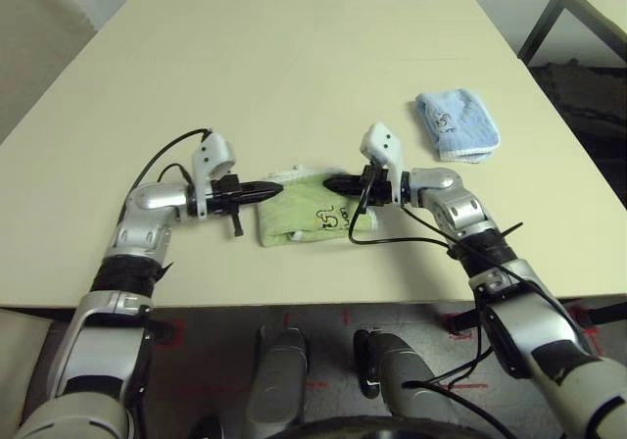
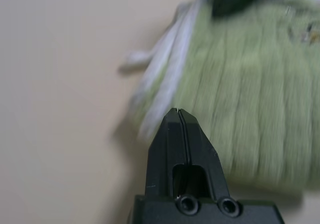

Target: Fold the towel and set it aside.

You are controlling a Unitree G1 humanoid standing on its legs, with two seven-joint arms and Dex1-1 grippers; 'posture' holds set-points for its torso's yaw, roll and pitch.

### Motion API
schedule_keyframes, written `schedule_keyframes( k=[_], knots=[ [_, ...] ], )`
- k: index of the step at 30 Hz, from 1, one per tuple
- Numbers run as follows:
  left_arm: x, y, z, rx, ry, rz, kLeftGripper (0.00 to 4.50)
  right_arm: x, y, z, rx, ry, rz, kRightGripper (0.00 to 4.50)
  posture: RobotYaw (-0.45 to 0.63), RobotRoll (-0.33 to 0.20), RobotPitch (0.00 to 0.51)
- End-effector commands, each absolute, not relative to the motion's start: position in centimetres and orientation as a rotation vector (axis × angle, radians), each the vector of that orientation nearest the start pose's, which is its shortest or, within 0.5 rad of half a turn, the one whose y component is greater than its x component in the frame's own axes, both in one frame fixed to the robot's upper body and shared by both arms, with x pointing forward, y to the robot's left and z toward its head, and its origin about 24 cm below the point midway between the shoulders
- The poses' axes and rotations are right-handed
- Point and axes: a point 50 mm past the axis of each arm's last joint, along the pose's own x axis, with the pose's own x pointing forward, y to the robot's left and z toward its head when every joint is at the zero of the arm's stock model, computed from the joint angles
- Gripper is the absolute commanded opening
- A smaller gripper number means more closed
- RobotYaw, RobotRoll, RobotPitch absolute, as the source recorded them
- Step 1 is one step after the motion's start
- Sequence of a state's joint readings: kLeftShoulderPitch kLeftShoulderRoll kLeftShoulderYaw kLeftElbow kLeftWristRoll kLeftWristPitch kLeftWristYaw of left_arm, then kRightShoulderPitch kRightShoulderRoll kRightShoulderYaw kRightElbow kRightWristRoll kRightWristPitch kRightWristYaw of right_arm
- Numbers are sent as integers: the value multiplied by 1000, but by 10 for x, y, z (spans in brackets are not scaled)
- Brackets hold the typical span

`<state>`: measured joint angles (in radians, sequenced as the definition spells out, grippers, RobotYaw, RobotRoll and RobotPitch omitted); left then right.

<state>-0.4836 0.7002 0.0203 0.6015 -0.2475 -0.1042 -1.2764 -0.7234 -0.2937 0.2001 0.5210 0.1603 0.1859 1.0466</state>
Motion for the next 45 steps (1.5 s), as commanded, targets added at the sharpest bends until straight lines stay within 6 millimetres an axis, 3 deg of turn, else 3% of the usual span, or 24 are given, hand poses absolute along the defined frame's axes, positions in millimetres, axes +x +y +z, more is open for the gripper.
schedule_keyframes(
  k=[1, 8, 10, 15, 18, 21, 22, 24, 25, 29, 38, 45],
  knots=[
    [295, 285, 106, 371, 219, -1002, 30, 347, -121, 116, -219, 161, 1182, 0, 60, 0, 156],
    [288, 303, 125, 376, 188, -939, 30, 347, -147, 133, -232, 135, 1165, 0, 73, 0, 159],
    [286, 306, 129, 375, 190, -926, 0, 344, -152, 139, -241, 118, 1179, 382, 72, 0, 160],
    [276, 299, 144, 44, 282, -969, 1250, 331, -161, 146, -282, 74, 1233, 2011, 72, 0, 160],
    [267, 295, 145, -135, 456, -973, 2248, 322, -167, 147, -341, 40, 1288, 3030, 77, 0, 158],
    [257, 291, 141, -314, 641, -952, 3421, 313, -173, 146, -417, 6, 1350, 4340, 77, 0, 158],
    [256, 290, 140, -369, 695, -925, 3694, 311, -175, 145, -444, 0, 1370, 4500, 65, 0, 154],
    [253, 289, 135, -470, 799, -872, 4396, 305, -179, 142, -481, 4, 1405, 4500, 56, 0, 154],
    [252, 289, 133, -518, 849, -842, 4455, 303, -181, 140, -484, 7, 1412, 4500, 56, 0, 154],
    [253, 288, 124, -656, 962, -749, 4455, 294, -189, 133, -506, 39, 1430, 4500, 47, 0, 153],
    [271, 274, 110, -964, 972, -705, 4455, 287, -197, 125, -511, 70, 1410, 4500, 35, 0, 151],
    [276, 255, 100, -992, 1012, -731, 4455, 289, -193, 130, -500, 59, 1400, 4500, 27, 0, 147]
  ],
)
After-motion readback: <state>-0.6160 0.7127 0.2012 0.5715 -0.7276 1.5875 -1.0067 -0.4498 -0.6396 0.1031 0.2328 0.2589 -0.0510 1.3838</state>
